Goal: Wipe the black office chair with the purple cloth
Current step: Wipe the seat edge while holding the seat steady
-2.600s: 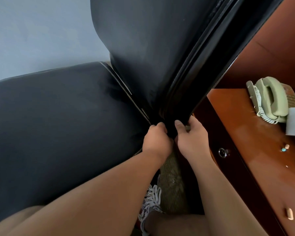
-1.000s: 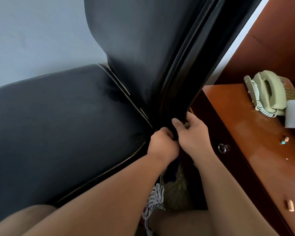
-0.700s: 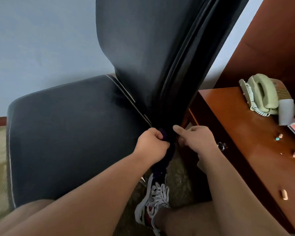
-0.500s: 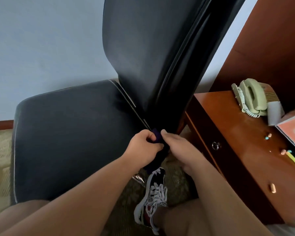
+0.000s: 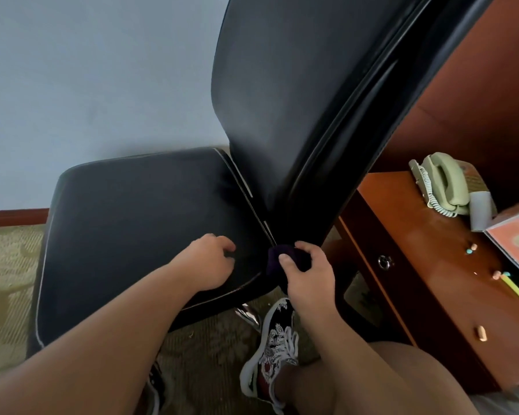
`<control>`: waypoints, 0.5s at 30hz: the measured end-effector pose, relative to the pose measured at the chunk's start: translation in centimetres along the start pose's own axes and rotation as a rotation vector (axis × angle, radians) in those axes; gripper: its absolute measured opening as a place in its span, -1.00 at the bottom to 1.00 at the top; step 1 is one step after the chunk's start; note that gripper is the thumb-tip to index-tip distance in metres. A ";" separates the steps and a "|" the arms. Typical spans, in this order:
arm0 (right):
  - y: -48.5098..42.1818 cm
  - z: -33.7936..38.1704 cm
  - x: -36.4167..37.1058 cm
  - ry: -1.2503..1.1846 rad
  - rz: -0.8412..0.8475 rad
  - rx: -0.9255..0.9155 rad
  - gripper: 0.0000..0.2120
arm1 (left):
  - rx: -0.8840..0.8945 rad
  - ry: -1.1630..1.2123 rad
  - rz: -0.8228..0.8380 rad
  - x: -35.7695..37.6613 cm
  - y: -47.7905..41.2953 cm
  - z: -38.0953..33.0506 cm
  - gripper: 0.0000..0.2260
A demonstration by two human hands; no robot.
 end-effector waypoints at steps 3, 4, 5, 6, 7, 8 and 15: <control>0.3 0.3 1.3 0.065 -0.016 -0.148 -0.67 | 0.001 -0.100 0.029 0.9 -0.9 1.1 -0.58; 0.3 0.1 1.6 0.081 -0.033 -0.198 -0.68 | 0.002 -0.124 0.042 1.2 -1.2 1.3 -0.56; 0.2 -0.2 2.0 0.112 -0.045 -0.250 -0.70 | 0.004 -0.142 0.053 1.5 -1.5 1.5 -0.54; 0.1 -0.7 2.5 0.151 -0.043 -0.284 -0.71 | 0.007 -0.156 0.061 1.7 -1.9 1.5 -0.52; 0.1 -1.3 3.1 0.189 -0.026 -0.288 -0.73 | 0.009 -0.169 0.069 1.9 -2.1 1.5 -0.51; 0.0 -1.8 3.7 0.229 0.004 -0.268 -0.74 | 0.011 -0.184 0.079 2.1 -2.4 1.3 -0.50; 0.3 -3.8 7.9 0.463 0.247 -0.248 -0.43 | -0.004 -0.300 0.115 3.7 -4.0 1.6 -0.46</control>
Point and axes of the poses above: each hand's wrist, its own y-axis away from the middle knuckle, its own x-axis out of the palm, z = x × y, the point moved 7 cm from there along -y, towards the middle knuckle, and after that the axes turned 6 degrees about -x, right-handed, at the moved point
